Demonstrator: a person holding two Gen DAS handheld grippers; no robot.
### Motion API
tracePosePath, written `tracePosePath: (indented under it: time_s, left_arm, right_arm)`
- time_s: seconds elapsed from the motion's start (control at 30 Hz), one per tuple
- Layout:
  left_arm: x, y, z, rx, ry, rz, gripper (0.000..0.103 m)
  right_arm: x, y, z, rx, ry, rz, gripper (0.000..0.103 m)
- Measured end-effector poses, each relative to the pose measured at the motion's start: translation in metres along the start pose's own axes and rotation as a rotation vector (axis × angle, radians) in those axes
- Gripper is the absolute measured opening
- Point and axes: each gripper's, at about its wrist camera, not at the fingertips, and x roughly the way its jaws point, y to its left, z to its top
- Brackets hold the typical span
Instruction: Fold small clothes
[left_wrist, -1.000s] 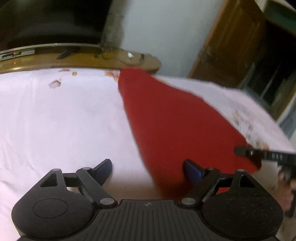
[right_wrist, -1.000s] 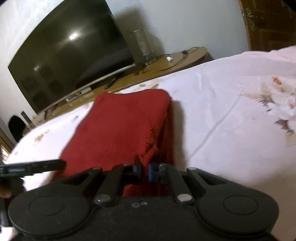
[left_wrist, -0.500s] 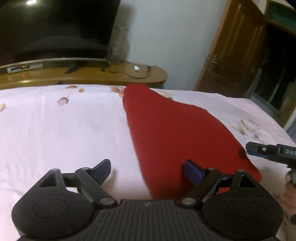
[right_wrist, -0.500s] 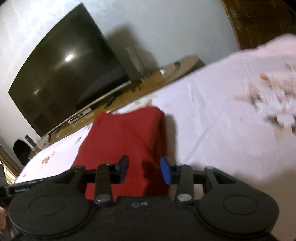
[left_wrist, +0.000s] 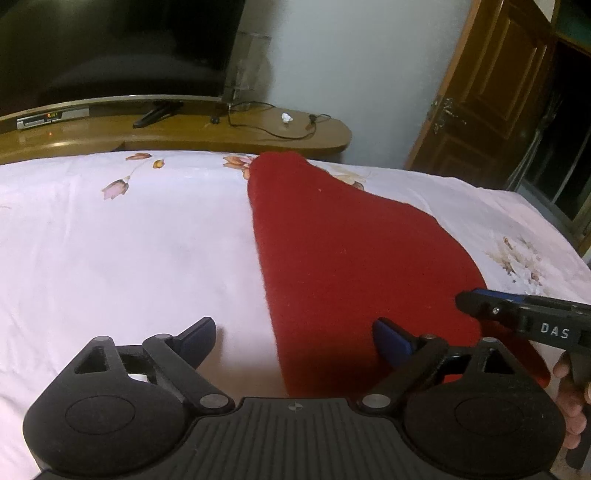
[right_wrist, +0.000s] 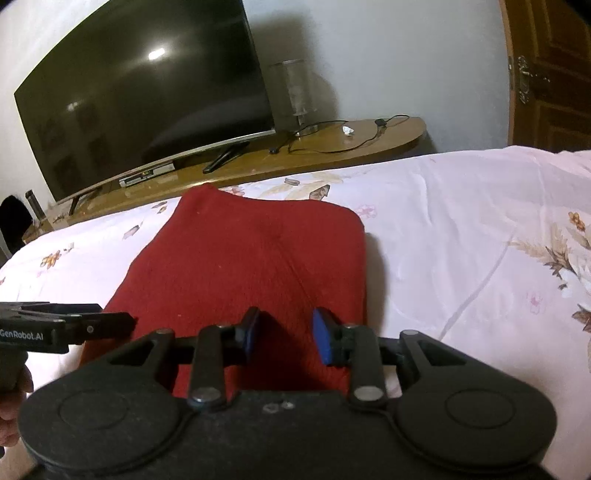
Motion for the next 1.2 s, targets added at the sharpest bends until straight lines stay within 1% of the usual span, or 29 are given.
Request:
tracePosePath:
  time_s: [0.13,0.23,0.3,0.33,0.37,0.4,0.43,0.5,0.53,0.6,0.63,0.67,0.7,0.73,0.8,0.87,0.93,1.03,1.1,1.13,1.2]
  left_arm:
    - [-0.001,-0.002,0.01,0.014,-0.023,0.004,0.092]
    - [0.006,-0.002,0.019,0.01,-0.03,0.0,0.092]
    - [0.016,-0.003,0.024,0.006,-0.023,-0.002,0.092]
    - [0.023,-0.003,0.025,0.006,-0.007,0.0,0.092]
    - [0.032,-0.003,0.024,0.013,0.017,0.005,0.092]
    - [0.04,-0.003,0.022,0.019,0.035,0.003,0.093]
    - [0.042,-0.001,0.02,0.009,0.034,-0.001,0.096]
    - [0.039,0.004,0.021,-0.018,0.041,-0.023,0.096]
    - [0.034,0.006,0.021,-0.024,0.035,-0.039,0.096]
    - [0.025,0.01,0.02,-0.014,0.024,-0.08,0.096]
    - [0.023,0.012,0.019,-0.011,0.032,-0.103,0.095]
    - [0.021,0.015,0.018,-0.012,0.044,-0.133,0.095]
    - [0.02,0.019,0.016,-0.017,0.053,-0.164,0.093]
    - [0.02,0.023,0.015,-0.028,0.069,-0.193,0.088]
    - [0.022,0.032,0.014,-0.068,0.103,-0.247,0.085]
    - [0.028,0.039,0.013,-0.108,0.138,-0.286,0.085]
    - [0.033,0.044,0.011,-0.143,0.166,-0.319,0.085]
    - [0.039,0.046,0.007,-0.167,0.184,-0.346,0.085]
    - [0.044,0.048,0.007,-0.179,0.185,-0.367,0.085]
    - [0.045,0.048,0.007,-0.181,0.185,-0.373,0.086]
    - [0.048,0.046,0.007,-0.176,0.187,-0.38,0.086]
  right_arm:
    - [-0.012,0.004,0.007,-0.025,-0.082,0.001,0.033]
    - [-0.007,0.003,0.018,-0.013,-0.126,0.004,0.035]
    - [0.006,0.002,0.022,-0.022,-0.113,-0.016,0.039]
    - [0.019,0.002,0.023,-0.028,-0.078,-0.032,0.041]
    - [0.033,0.001,0.021,-0.042,-0.018,-0.051,0.043]
    - [0.041,0.002,0.018,-0.066,0.003,-0.066,0.045]
    - [0.043,0.004,0.019,-0.085,-0.007,-0.073,0.046]
    - [0.039,0.004,0.023,-0.077,0.001,-0.068,0.046]
    - [0.033,0.002,0.024,-0.064,-0.015,-0.054,0.047]
    - [0.012,-0.007,0.024,-0.021,-0.074,-0.021,0.058]
    - [0.007,-0.014,0.023,0.004,-0.081,-0.01,0.07]
    - [0.002,-0.024,0.022,0.038,-0.076,0.005,0.074]
    - [-0.001,-0.034,0.02,0.077,-0.063,0.032,0.074]
    - [-0.003,-0.046,0.019,0.123,-0.036,0.067,0.074]
    - [0.002,-0.069,0.015,0.228,0.053,0.168,0.073]
    - [0.006,-0.086,0.009,0.315,0.104,0.231,0.073]
    - [0.007,-0.097,0.004,0.365,0.118,0.252,0.073]
    - [0.01,-0.109,-0.001,0.42,0.127,0.283,0.075]
    - [0.018,-0.115,-0.006,0.46,0.177,0.333,0.075]
    - [0.021,-0.116,-0.009,0.464,0.191,0.345,0.075]
    - [0.022,-0.116,-0.01,0.47,0.181,0.36,0.076]
